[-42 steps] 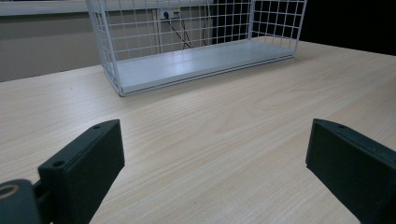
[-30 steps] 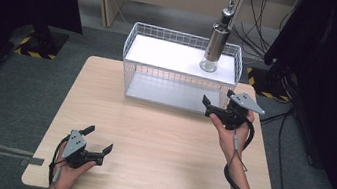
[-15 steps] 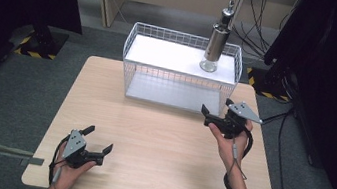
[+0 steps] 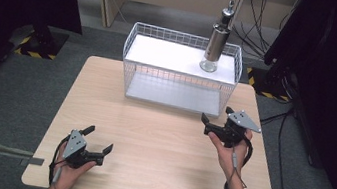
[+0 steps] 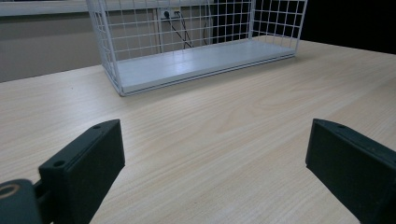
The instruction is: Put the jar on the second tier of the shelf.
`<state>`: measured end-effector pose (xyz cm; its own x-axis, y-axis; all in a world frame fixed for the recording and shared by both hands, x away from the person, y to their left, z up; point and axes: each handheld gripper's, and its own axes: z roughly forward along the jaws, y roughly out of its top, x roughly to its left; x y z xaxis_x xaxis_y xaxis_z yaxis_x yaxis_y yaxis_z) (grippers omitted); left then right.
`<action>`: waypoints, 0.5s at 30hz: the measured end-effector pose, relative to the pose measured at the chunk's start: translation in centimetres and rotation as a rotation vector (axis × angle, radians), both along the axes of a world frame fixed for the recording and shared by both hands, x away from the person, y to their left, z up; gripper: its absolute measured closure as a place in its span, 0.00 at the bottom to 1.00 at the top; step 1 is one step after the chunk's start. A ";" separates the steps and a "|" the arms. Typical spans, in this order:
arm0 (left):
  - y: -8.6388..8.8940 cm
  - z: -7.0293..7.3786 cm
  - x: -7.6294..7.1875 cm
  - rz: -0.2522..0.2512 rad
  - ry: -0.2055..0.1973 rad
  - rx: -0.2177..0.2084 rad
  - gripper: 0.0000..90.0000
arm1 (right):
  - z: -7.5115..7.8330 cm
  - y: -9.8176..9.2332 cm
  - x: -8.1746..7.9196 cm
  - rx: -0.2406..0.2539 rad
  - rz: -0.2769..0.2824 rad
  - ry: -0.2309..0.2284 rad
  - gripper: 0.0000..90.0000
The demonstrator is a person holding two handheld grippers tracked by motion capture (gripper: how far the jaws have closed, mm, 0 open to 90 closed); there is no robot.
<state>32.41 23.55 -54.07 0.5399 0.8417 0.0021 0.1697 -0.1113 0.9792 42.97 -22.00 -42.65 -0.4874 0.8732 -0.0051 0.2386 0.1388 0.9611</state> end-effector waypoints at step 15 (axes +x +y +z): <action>0.0 0.0 0.0 0.001 -0.001 0.003 0.05 | -2.1 -1.1 -1.5 -0.011 -0.016 0.018 0.05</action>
